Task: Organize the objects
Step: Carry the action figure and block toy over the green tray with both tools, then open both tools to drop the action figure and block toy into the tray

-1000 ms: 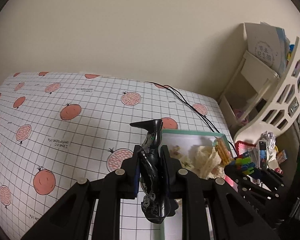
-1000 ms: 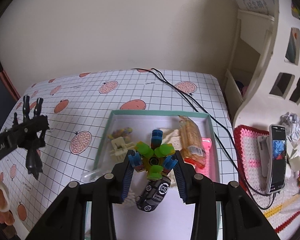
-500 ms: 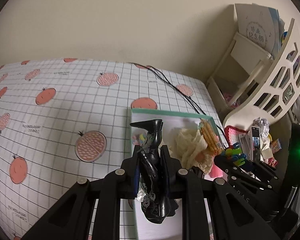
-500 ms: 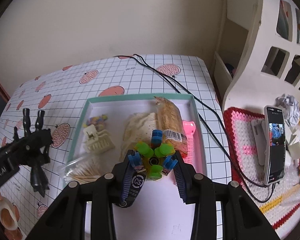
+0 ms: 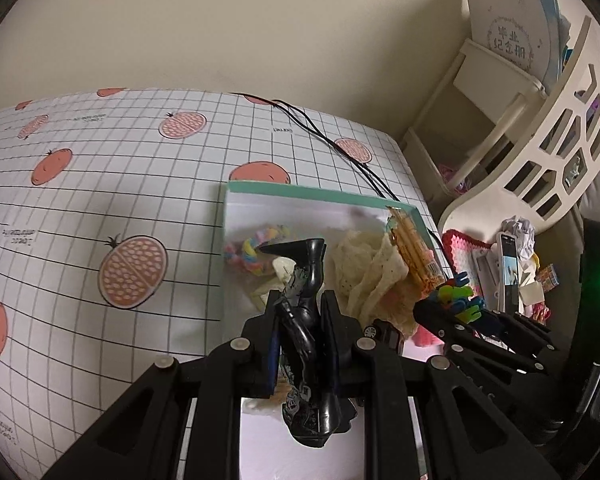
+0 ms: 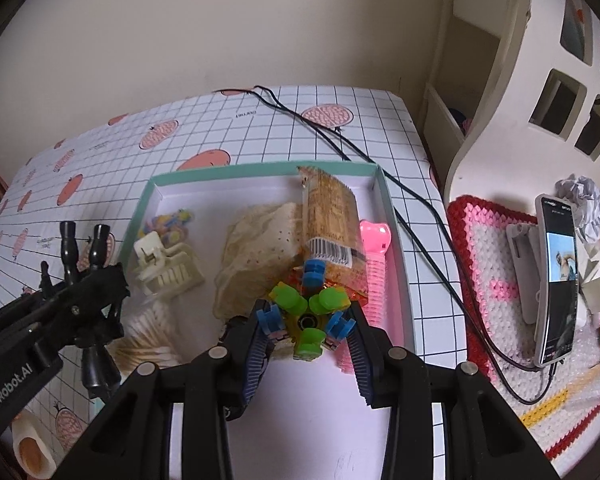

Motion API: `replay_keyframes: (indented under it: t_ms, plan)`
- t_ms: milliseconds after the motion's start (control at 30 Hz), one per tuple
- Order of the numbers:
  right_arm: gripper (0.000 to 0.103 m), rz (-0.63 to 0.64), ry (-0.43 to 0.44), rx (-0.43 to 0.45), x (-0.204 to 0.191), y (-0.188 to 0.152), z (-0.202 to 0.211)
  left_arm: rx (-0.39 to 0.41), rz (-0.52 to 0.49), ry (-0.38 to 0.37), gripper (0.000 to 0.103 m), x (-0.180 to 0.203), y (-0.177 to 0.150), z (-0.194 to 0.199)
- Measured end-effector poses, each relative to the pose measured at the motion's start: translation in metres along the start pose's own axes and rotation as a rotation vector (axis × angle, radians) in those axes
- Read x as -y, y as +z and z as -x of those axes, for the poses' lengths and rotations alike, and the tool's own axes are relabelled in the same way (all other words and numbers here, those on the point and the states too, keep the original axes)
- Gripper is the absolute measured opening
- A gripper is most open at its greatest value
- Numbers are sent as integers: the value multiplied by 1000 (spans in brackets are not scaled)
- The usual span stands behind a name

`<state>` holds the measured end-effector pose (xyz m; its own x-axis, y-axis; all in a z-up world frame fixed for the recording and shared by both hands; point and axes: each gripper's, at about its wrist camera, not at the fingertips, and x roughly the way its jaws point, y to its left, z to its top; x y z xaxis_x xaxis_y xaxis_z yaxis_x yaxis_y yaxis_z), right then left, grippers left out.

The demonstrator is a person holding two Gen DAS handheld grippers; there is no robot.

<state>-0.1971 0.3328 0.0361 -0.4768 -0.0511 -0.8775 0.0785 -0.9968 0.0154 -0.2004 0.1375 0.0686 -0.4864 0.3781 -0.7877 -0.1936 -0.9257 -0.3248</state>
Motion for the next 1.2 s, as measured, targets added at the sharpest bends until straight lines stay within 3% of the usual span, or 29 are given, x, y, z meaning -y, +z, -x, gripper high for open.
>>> replay_keyframes:
  t_ms: [400, 900, 1200]
  plan:
    - [41, 12, -14, -37, 2, -5, -19, -31, -29, 13, 20, 8, -3, -22]
    - [41, 11, -15, -31, 3, -3, -15, -43, -53, 29, 20, 17, -2, -25]
    - [42, 6, 3, 3, 4, -1, -2, -24, -66, 30, 29, 22, 1, -13]
